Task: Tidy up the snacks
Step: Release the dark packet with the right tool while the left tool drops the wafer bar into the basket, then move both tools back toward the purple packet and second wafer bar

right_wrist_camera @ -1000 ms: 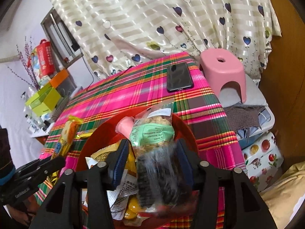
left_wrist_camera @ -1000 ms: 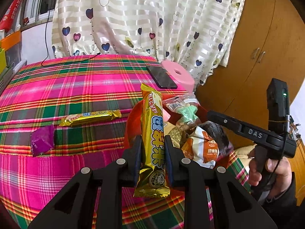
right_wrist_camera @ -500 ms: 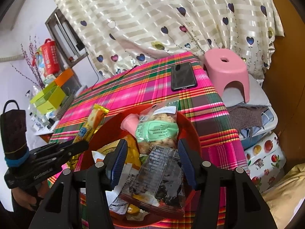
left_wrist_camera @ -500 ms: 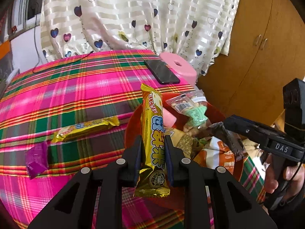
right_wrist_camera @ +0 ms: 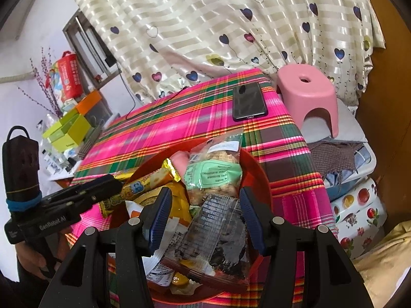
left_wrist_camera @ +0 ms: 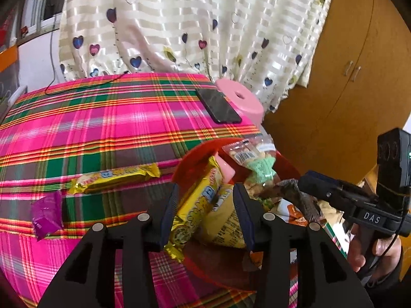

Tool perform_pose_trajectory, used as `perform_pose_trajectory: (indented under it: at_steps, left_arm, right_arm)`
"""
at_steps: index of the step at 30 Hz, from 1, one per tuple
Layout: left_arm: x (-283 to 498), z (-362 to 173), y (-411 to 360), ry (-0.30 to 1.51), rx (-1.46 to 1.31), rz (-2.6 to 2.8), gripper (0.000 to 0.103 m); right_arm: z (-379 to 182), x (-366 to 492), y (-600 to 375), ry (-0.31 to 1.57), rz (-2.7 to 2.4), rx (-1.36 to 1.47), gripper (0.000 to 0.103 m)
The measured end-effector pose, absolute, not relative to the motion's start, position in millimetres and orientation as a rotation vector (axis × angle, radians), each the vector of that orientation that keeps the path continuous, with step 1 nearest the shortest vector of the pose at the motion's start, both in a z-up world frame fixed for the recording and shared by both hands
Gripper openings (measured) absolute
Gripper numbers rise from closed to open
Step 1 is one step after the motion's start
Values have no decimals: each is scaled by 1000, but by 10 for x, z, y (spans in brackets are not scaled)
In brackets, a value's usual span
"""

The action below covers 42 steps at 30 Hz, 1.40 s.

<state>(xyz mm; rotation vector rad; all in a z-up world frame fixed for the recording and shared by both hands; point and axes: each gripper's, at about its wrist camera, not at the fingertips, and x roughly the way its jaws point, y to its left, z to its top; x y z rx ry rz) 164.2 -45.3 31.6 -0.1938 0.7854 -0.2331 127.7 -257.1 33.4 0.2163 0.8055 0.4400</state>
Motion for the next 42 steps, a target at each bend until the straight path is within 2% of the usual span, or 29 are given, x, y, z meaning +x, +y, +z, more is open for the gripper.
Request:
perform_pose_trajectory:
  at_steps: [42]
  left_arm:
    - [577, 367, 410, 685, -273, 5, 45]
  right_arm:
    - [727, 582, -1579, 751, 635, 27, 54]
